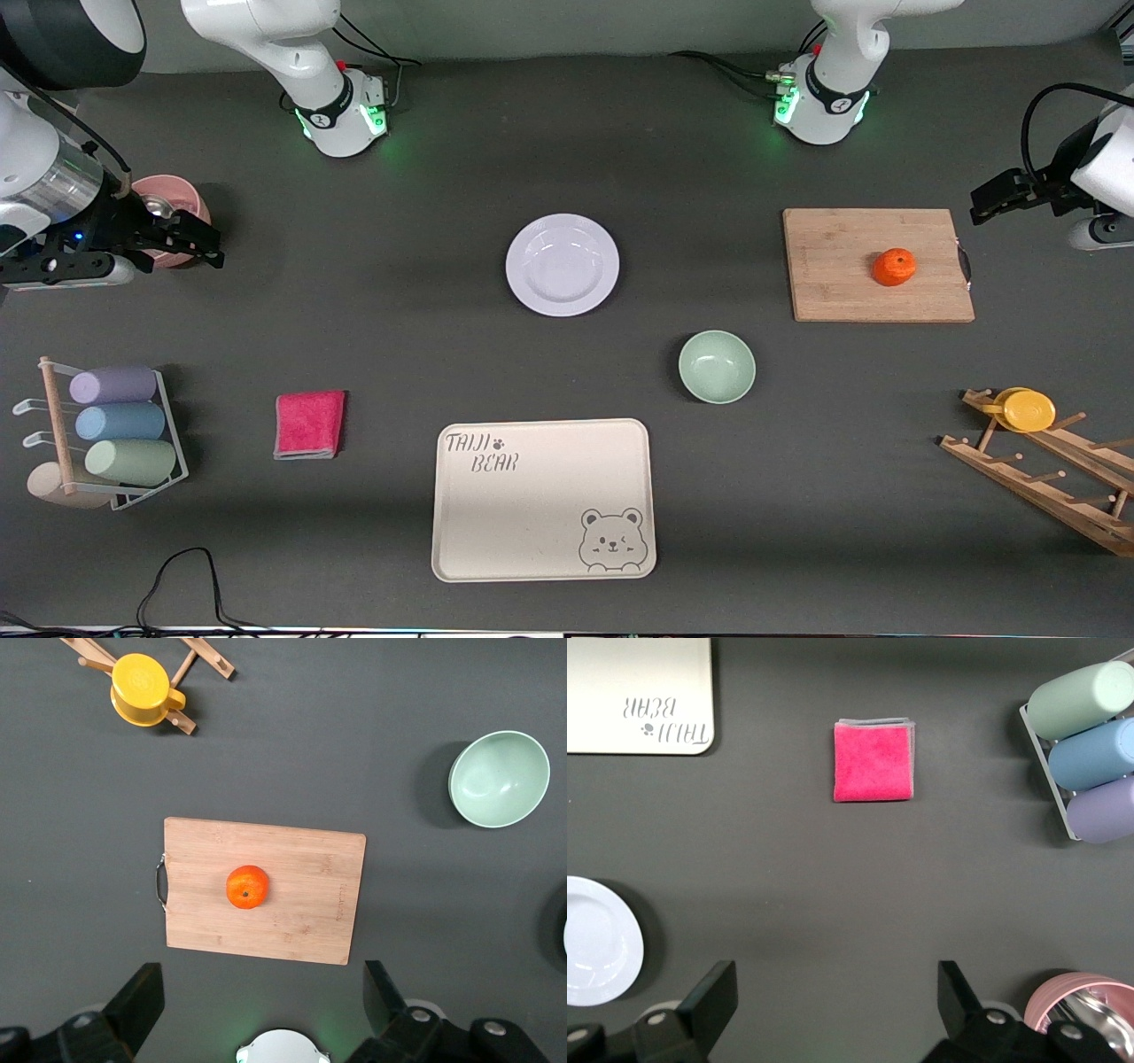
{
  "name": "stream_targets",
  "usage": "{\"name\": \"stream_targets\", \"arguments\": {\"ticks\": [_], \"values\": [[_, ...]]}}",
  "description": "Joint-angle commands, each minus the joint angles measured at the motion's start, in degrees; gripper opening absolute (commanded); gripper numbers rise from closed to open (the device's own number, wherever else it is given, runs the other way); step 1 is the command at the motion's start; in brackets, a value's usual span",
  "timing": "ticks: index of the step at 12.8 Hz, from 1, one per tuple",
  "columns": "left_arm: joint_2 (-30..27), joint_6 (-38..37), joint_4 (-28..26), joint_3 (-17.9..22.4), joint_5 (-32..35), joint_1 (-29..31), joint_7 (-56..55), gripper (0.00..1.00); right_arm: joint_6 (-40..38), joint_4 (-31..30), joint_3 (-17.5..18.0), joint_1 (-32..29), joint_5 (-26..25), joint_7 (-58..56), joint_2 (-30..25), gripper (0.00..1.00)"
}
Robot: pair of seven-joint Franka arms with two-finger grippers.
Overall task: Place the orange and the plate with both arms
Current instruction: 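Move the right gripper toward the white plate while the left gripper approaches the orange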
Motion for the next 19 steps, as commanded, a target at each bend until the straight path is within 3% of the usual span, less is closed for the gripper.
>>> {"name": "stream_targets", "arguments": {"ticks": [1, 7, 12, 19], "values": [[0.78, -1.66, 1.98, 0.19, -0.46, -0.32, 3.13, 1.00, -1.07, 0.68, 0.54, 0.12, 0.73, -1.48, -0.58, 1.00], [1.48, -2.28, 2.95, 0.54, 0.34, -0.41, 2.54, 1.00, -0.53, 0.59, 0.11, -4.00, 3.98, -1.65, 0.30, 1.00], [-0.01, -4.37, 2.24, 0.89, 0.51, -0.24, 3.15, 1.00, -2.21, -0.81, 0.63, -2.43, 4.07, -0.77, 0.21, 1.00], [-16.96, -4.39, -15.31, 5.99, 1.91, -0.06, 5.78, 1.00, -2.29, -7.05, 0.46, 0.30, 7.31, -0.77, -0.75, 1.00]]}}
